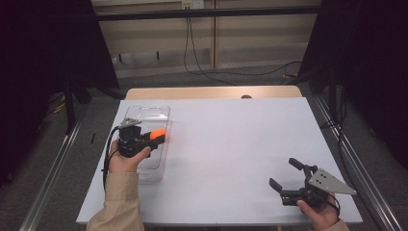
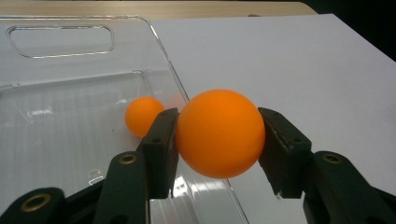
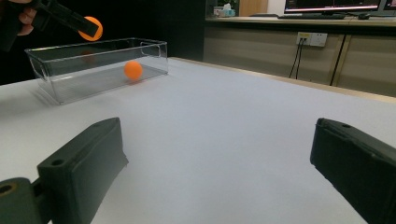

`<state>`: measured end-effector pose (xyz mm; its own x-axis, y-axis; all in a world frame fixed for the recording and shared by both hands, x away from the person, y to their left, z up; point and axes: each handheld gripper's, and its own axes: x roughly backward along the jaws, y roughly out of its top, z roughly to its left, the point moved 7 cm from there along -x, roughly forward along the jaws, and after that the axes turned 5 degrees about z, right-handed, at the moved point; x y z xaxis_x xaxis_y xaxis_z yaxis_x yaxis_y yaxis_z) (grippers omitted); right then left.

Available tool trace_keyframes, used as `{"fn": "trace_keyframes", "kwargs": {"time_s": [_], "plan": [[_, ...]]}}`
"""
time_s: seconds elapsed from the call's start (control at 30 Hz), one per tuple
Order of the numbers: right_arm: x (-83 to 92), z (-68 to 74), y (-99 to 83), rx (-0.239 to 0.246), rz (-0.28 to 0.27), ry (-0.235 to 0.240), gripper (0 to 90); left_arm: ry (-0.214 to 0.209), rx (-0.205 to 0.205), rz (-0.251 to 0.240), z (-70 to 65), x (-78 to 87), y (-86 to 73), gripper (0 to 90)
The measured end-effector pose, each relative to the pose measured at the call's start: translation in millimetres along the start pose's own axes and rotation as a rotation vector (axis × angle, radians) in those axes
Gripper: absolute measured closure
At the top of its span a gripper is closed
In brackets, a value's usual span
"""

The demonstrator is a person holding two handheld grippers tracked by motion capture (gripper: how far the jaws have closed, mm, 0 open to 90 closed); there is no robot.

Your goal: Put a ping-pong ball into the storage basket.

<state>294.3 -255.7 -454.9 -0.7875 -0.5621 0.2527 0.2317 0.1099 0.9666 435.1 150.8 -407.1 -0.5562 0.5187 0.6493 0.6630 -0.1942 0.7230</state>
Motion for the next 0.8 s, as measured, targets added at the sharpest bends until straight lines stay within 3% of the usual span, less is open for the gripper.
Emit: {"fn": "trace_keyframes", "kwargs": {"time_s": [0.8], "plan": [[0.3, -0.2, 0.1, 0.002, 0.0, -0.001, 2.4, 0.066, 0.024, -0.014, 16.8, -0.3, -4.3, 50.8]]}}
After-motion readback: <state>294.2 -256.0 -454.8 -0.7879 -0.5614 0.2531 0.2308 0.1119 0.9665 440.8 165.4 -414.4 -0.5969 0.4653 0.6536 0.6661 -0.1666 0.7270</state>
